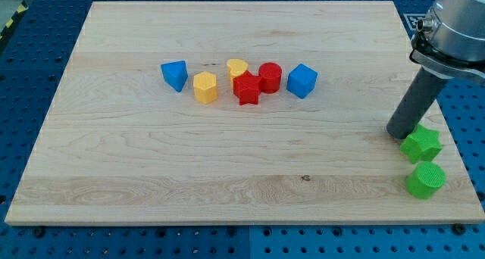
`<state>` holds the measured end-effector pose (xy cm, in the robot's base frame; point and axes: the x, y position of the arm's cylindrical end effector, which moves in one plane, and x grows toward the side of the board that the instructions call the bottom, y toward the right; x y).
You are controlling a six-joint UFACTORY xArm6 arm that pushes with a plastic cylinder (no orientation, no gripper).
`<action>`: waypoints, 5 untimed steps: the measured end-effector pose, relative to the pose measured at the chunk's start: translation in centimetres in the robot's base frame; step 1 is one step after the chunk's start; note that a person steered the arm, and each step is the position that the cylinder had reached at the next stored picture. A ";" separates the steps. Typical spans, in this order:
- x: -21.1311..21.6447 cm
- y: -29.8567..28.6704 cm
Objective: Push the blue cube towards the right
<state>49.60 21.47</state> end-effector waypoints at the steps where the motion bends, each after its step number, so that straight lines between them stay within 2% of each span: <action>1: -2.4 -4.1; 3: -3.1 -11.9; 4: -6.0 -15.4; 5: -9.2 -15.5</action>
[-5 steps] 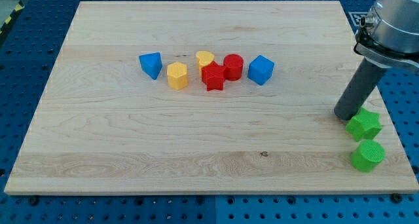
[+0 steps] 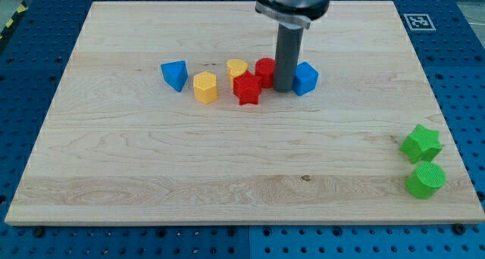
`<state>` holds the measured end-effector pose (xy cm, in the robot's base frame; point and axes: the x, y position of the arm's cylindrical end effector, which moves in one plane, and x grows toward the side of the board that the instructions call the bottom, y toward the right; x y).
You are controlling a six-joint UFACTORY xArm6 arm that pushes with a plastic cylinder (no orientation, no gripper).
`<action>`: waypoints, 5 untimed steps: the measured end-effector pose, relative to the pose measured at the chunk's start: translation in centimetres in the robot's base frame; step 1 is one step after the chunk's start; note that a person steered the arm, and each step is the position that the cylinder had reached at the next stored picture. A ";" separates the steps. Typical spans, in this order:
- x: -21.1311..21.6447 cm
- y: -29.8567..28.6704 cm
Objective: Push the blue cube towards the right
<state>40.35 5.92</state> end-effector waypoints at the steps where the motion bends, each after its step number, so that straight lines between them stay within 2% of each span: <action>1: -1.3 0.0; 5: -0.7 7.1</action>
<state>39.66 13.07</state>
